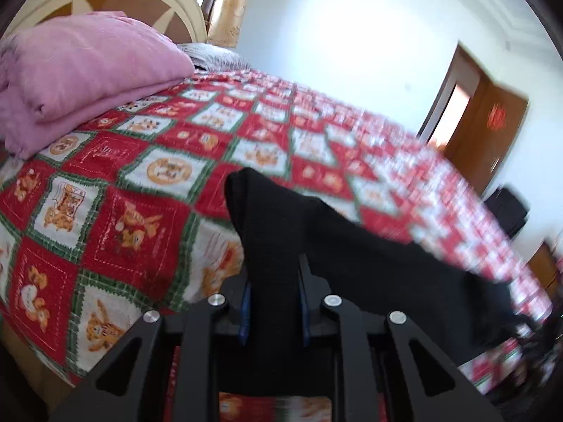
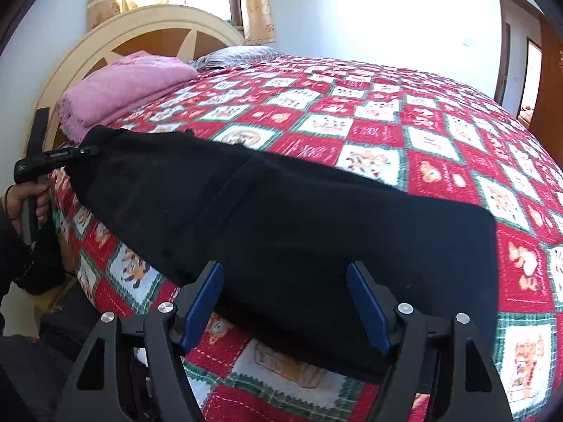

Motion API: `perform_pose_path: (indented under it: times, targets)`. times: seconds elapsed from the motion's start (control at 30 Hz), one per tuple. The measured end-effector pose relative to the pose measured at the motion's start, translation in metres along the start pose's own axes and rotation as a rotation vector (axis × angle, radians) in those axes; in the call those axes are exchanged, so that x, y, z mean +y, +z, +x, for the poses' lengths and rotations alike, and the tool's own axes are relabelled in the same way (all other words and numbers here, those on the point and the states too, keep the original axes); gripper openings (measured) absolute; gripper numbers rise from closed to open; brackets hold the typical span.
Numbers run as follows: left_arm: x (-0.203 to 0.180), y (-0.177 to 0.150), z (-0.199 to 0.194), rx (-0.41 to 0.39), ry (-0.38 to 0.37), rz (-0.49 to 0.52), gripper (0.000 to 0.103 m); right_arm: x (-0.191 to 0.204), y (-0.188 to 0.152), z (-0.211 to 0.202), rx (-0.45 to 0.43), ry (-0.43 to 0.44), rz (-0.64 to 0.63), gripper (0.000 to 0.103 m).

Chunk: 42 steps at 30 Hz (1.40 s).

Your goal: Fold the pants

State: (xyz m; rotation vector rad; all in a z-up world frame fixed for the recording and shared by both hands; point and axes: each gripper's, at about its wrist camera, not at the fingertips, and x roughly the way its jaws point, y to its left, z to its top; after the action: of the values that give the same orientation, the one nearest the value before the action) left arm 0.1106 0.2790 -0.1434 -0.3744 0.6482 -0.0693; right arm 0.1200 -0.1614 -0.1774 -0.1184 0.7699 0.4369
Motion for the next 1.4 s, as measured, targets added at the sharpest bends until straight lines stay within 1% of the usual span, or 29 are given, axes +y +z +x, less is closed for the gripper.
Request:
perform_pose_path:
  times: [0.1, 0.27, 0.33, 0.4, 0.43, 0.47, 0.63, 0.77, 0.83, 0.9, 0.97, 1.03, 1.1, 1.3, 1.4]
  targets:
    - [-0.02, 0.011, -0.019, -0.036, -0.068, 0.0, 0.022, -0.013, 0.01, -0.017, -0.03, -0.026, 0.03, 0.074]
    - [-0.088, 0.031, -0.045, -0.094, -0.182, 0.106, 0.022, -0.039, 0.022, -0.049, -0.082, -0.087, 0.086, 0.074]
    - [-0.114, 0.036, -0.048, -0.097, -0.232, 0.135, 0.022, -0.052, 0.023, -0.06, -0.093, -0.111, 0.11, 0.074]
    - [-0.143, 0.04, -0.047, -0.084, -0.292, 0.17, 0.022, -0.064, 0.02, -0.07, -0.097, -0.138, 0.123, 0.074]
    - [-0.162, 0.041, -0.044, -0.064, -0.334, 0.19, 0.022, -0.069, 0.019, -0.074, -0.097, -0.152, 0.128, 0.074]
    - [-0.176, 0.042, -0.04, -0.05, -0.358, 0.203, 0.022, -0.073, 0.018, -0.077, -0.096, -0.162, 0.132, 0.074]
    - [-0.238, 0.033, -0.019, 0.023, -0.432, 0.28, 0.022, -0.104, 0.005, -0.09, -0.097, -0.213, 0.177, 0.075]
    - [-0.285, 0.021, 0.004, 0.084, -0.481, 0.327, 0.022, -0.133, -0.008, -0.086, -0.084, -0.226, 0.282, 0.075]
    - [-0.306, 0.012, 0.016, 0.118, -0.49, 0.35, 0.022, -0.146, -0.014, -0.084, -0.08, -0.235, 0.329, 0.075]
    - [-0.322, 0.006, 0.026, 0.148, -0.495, 0.367, 0.022, -0.154, -0.018, -0.082, -0.079, -0.245, 0.357, 0.076]
    - [-0.341, -0.006, 0.04, 0.194, -0.492, 0.394, 0.022, -0.159, -0.021, -0.081, -0.083, -0.257, 0.368, 0.076]
    - [-0.357, -0.02, 0.051, 0.235, -0.481, 0.42, 0.022, -0.165, -0.023, -0.08, -0.08, -0.265, 0.378, 0.076]
    - [-0.374, -0.037, 0.065, 0.267, -0.456, 0.472, 0.022, -0.168, -0.026, -0.078, -0.083, -0.267, 0.389, 0.076]
    - [-0.401, -0.073, 0.088, 0.326, -0.404, 0.548, 0.023, -0.174, -0.029, -0.071, -0.07, -0.251, 0.407, 0.076]
    - [-0.411, -0.088, 0.091, 0.345, -0.412, 0.581, 0.028, -0.175, -0.032, -0.069, -0.074, -0.245, 0.413, 0.076]
